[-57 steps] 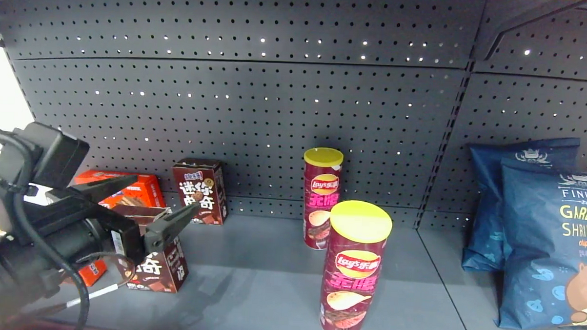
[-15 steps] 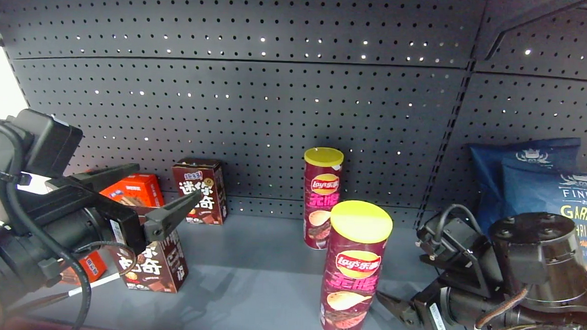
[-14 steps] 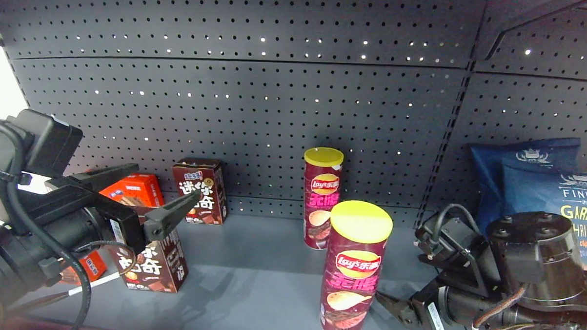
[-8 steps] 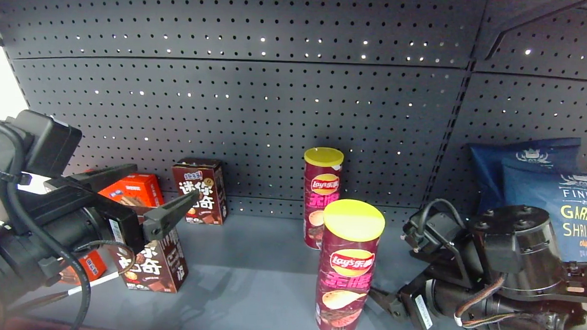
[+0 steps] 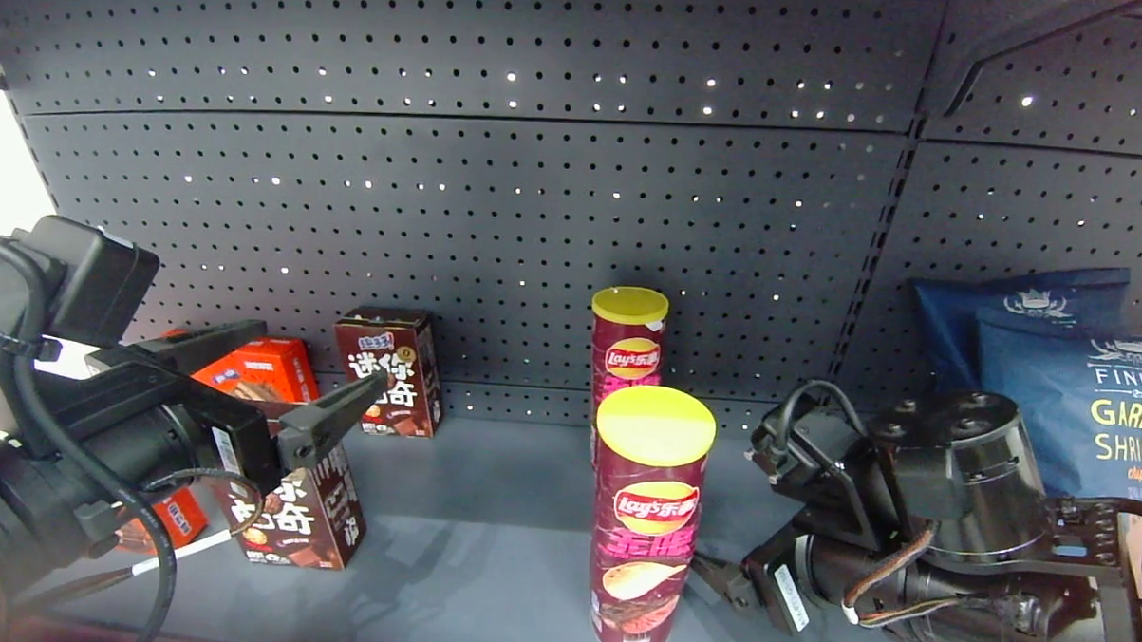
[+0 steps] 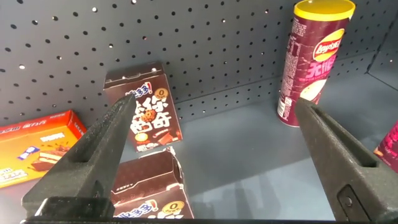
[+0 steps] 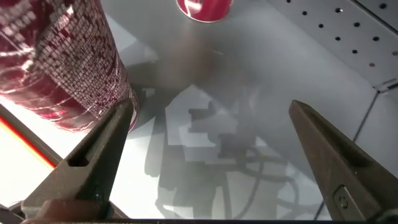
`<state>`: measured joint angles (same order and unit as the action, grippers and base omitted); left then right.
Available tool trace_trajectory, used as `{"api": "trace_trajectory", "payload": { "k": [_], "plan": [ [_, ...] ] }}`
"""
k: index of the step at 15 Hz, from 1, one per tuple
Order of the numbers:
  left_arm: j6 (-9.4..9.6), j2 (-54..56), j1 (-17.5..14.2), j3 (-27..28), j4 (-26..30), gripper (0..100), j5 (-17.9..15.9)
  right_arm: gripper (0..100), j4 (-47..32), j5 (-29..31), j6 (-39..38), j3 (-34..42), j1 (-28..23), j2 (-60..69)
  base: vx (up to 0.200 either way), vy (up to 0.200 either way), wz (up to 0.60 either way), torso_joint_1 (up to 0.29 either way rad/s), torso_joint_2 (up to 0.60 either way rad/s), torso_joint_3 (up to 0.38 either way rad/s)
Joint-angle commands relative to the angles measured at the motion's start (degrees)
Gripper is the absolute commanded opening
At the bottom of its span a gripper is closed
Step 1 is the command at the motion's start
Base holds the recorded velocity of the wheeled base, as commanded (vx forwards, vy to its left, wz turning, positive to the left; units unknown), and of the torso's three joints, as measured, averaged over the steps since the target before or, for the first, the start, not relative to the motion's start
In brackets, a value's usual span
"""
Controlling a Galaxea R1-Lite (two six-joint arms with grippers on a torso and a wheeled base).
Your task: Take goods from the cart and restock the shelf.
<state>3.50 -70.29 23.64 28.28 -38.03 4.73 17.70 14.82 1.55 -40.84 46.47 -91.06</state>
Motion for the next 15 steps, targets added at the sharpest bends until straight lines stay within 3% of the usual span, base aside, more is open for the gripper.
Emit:
{"api": "trace_trajectory", "payload": {
  "k": [1, 15],
  "plan": [
    [0.02, -0.11, 0.01, 0.02, -0.02, 100, 0.02, 100, 0.05, 0.03, 0.03, -0.56, 0.46, -0.87, 0.000, 0.000, 0.00, 0.000, 0.00, 0.000],
    [0.02, -0.02, 0.01, -0.42, 0.07, 100, 0.02, 100, 0.05, 0.03, -0.05, 0.06, 0.64, -0.25, 0.000, 0.000, 0.00, 0.000, 0.00, 0.000]
  ]
}}
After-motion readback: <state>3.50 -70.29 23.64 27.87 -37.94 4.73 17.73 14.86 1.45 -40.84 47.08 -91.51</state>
